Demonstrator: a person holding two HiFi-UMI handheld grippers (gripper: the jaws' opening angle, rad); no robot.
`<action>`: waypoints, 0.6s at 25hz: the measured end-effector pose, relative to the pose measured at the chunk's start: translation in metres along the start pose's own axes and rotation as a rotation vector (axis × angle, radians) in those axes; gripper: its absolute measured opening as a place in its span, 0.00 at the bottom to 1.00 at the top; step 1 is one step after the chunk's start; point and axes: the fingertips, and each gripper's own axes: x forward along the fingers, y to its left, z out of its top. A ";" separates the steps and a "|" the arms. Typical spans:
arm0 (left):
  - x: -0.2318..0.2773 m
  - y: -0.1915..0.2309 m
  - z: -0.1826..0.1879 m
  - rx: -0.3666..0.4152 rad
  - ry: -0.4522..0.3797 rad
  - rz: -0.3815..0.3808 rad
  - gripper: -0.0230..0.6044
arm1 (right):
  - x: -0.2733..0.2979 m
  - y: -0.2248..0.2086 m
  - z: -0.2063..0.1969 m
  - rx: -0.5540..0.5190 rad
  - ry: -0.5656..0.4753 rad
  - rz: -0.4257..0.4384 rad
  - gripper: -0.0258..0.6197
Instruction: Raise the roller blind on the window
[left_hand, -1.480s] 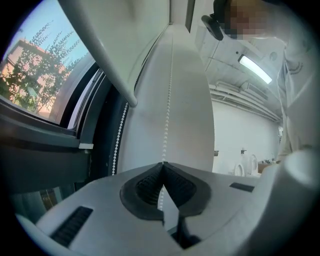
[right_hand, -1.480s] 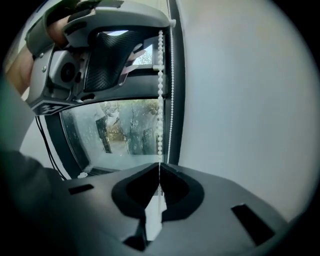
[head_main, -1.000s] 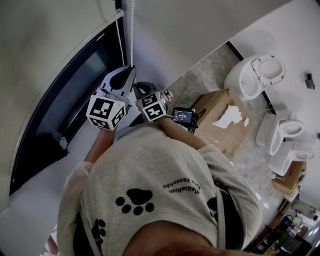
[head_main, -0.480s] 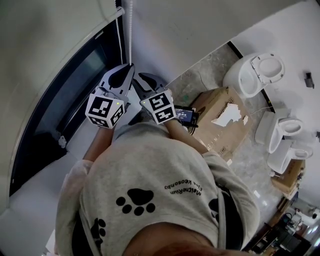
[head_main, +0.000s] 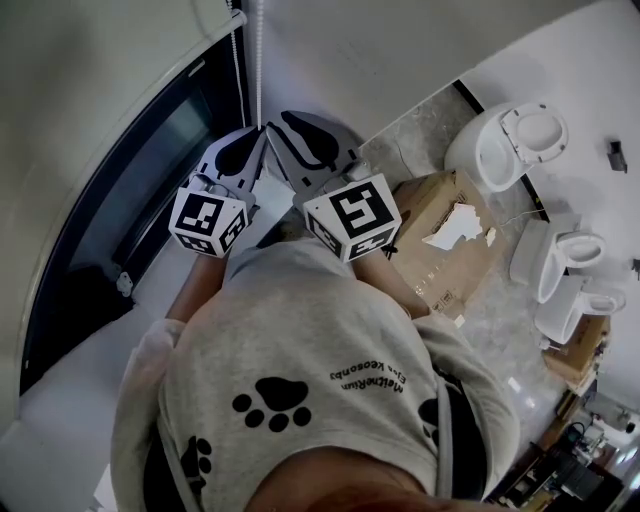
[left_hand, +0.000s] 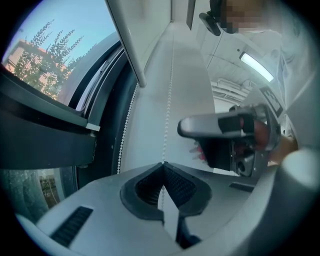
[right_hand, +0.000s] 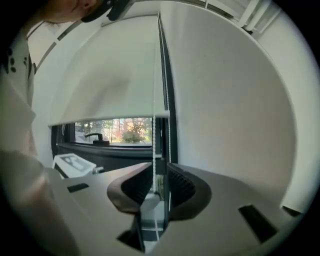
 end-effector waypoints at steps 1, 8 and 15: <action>0.000 0.000 0.000 -0.001 0.000 0.000 0.05 | 0.000 0.002 0.013 0.003 -0.023 0.009 0.18; 0.000 -0.003 0.002 -0.005 -0.003 -0.003 0.05 | 0.011 0.007 0.081 -0.003 -0.135 0.044 0.18; 0.001 -0.008 0.000 -0.004 -0.008 -0.008 0.05 | 0.015 0.010 0.106 -0.054 -0.175 0.036 0.06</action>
